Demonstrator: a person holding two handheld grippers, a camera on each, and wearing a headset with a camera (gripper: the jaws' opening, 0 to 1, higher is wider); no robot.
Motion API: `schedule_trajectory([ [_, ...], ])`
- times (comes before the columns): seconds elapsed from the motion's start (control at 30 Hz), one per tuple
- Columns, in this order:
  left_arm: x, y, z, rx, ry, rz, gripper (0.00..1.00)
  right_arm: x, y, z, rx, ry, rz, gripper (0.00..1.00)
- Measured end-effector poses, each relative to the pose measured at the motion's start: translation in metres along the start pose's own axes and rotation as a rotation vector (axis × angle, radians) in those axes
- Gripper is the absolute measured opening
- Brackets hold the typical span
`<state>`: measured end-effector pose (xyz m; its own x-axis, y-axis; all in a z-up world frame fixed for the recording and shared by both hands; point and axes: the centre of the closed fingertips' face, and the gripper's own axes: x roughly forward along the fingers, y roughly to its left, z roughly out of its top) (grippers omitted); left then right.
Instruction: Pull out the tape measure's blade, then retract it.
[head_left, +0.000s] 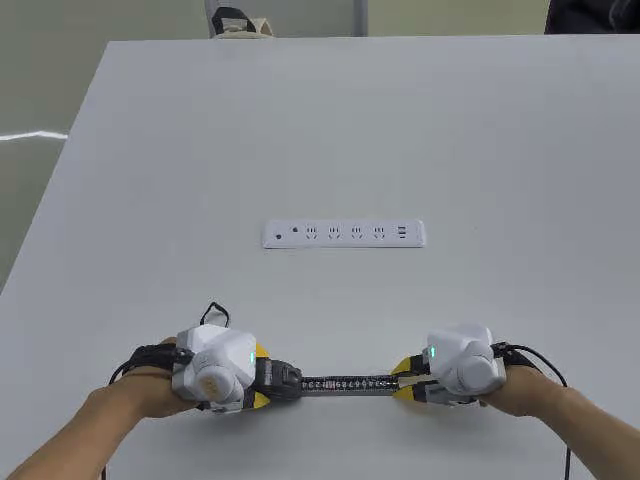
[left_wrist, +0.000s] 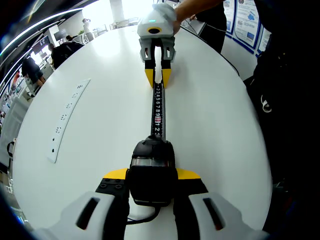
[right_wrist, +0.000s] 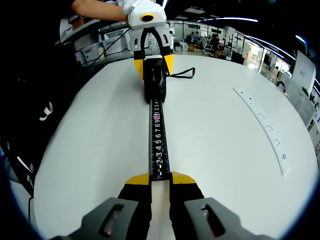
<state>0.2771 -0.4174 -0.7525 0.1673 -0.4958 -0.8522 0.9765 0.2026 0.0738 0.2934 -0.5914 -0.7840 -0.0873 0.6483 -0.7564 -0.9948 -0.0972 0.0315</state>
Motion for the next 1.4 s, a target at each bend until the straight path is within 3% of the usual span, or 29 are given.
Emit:
schedule_trajectory([
  [1.4,0.001,-0.001,0.000,0.004,0.003,-0.001,0.29,-0.026,-0.002,-0.033,0.022,0.040,-0.012,0.10],
])
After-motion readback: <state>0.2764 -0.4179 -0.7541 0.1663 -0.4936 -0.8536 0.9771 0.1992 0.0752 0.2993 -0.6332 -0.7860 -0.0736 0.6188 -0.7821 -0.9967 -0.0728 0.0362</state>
